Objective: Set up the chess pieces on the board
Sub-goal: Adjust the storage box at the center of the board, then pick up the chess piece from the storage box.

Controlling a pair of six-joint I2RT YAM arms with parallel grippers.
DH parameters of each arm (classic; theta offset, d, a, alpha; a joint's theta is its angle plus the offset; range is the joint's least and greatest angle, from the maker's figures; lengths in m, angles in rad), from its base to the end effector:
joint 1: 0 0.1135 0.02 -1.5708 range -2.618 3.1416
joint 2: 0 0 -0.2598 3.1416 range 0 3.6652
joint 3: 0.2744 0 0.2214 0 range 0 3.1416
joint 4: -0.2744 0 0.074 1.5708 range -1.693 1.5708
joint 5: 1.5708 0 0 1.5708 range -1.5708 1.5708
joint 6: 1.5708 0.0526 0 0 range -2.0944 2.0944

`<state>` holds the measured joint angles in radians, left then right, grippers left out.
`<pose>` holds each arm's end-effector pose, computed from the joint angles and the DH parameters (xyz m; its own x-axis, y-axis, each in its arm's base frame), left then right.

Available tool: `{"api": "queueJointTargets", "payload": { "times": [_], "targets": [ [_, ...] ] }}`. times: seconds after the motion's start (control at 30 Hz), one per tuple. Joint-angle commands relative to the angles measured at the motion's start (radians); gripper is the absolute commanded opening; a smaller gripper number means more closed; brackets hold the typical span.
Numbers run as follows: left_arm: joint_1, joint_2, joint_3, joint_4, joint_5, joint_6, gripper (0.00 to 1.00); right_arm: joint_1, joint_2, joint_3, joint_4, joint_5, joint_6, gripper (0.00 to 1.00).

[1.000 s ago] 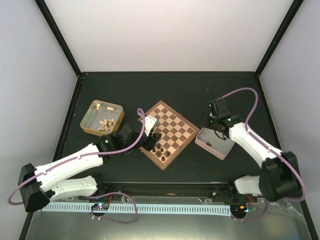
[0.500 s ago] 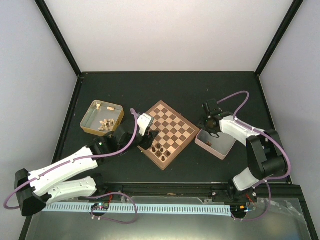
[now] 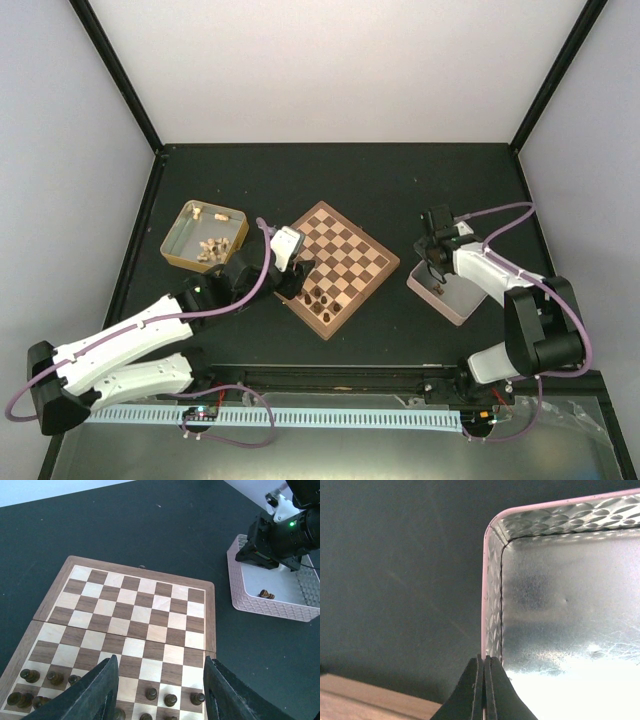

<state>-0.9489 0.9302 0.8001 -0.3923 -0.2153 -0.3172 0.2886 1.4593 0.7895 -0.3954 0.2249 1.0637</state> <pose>0.1213 -0.1499 0.2911 -0.4902 0.1609 -0.8566 0.5613 0.8102 -0.1690 0.2488 0.0616 0.1768 -0.5593 0.7229 -0.4058 0.6487 0.6864 0.3286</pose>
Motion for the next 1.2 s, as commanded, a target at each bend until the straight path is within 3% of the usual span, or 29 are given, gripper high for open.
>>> {"api": "queueJointTargets", "payload": {
  "times": [0.0, 0.23, 0.37, 0.5, 0.6, 0.7, 0.93, 1.17],
  "targets": [
    [0.004, -0.020, 0.001, 0.012, -0.015, 0.011, 0.49, -0.023, -0.042, -0.021, 0.018, 0.108, 0.220, 0.01],
    [0.004, -0.043, -0.004, 0.004, -0.022, 0.017, 0.49, -0.050, -0.025, -0.030, -0.046, 0.213, 0.517, 0.04],
    [0.004, -0.048, -0.004, -0.001, -0.026, 0.020, 0.49, -0.058, -0.004, 0.012, -0.084, 0.253, 0.586, 0.10],
    [0.004, -0.046, 0.002, 0.000, -0.027, 0.020, 0.49, -0.058, -0.013, 0.055, -0.122, 0.260, 0.500, 0.33],
    [0.004, -0.040, 0.006, 0.009, -0.023, 0.021, 0.49, -0.057, -0.070, -0.008, -0.094, 0.223, 0.390, 0.48],
    [0.004, -0.030, 0.008, 0.017, -0.018, 0.023, 0.50, -0.057, -0.179, -0.090, -0.094, 0.212, 0.289, 0.55],
    [0.008, -0.009, 0.025, 0.046, 0.008, 0.032, 0.50, -0.058, -0.460, -0.239, -0.126, 0.121, -0.029, 0.55],
    [0.011, 0.023, 0.038, 0.064, 0.028, 0.041, 0.51, -0.058, -0.377, -0.234, -0.239, -0.053, -0.188, 0.51]
  ]
}}
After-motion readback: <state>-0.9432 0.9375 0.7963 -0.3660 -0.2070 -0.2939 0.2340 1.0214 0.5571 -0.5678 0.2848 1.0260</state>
